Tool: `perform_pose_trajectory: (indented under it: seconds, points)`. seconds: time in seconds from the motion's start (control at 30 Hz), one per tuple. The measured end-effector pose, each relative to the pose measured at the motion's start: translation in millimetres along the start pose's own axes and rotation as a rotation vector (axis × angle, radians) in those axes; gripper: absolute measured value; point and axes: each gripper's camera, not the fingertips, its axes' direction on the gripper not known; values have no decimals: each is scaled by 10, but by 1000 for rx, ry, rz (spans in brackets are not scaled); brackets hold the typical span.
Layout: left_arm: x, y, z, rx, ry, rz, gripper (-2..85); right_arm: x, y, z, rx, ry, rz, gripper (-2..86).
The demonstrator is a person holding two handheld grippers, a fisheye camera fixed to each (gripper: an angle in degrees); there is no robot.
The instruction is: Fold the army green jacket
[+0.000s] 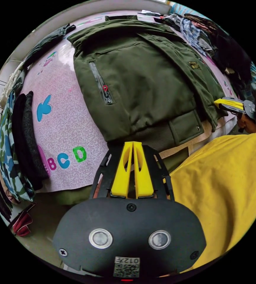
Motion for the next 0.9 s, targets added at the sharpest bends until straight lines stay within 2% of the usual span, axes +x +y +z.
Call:
perform_pose_trajectory:
  seconds: [0.13,0.23,0.33,0.47,0.53,0.6,0.67,0.8,0.9]
  points:
    - [-153,101,35,24,91,-31,-1,29,33,109,14,32,-42,0]
    - [-231,106,-17,-13,154,-54,-1,157,-32,108,-35,-4,31,-1]
    - [-141,153,-253,66,89,16,-1,156,-60,-48,4,-22,12,-1]
    - [-66,91,-327,95,54,68,-1,84,-233,13,62,-173,-45,-1]
    - [-129,44,-225,43,-15,37,-1,51,-338,167,43,-184,-54,0]
    - [-232,59,-123,-2,10,20,-1,23,-416,423,-25,-170,-75,0]
    - [-368,113,-72,10,66,-19,-1,64,-418,552,-32,-150,-66,0]
    - [-684,250,-84,43,232,-129,1,325,-438,650,-53,-242,-5,1]
    - [-862,489,-288,105,186,-209,5,594,-329,534,-45,-247,87,5]
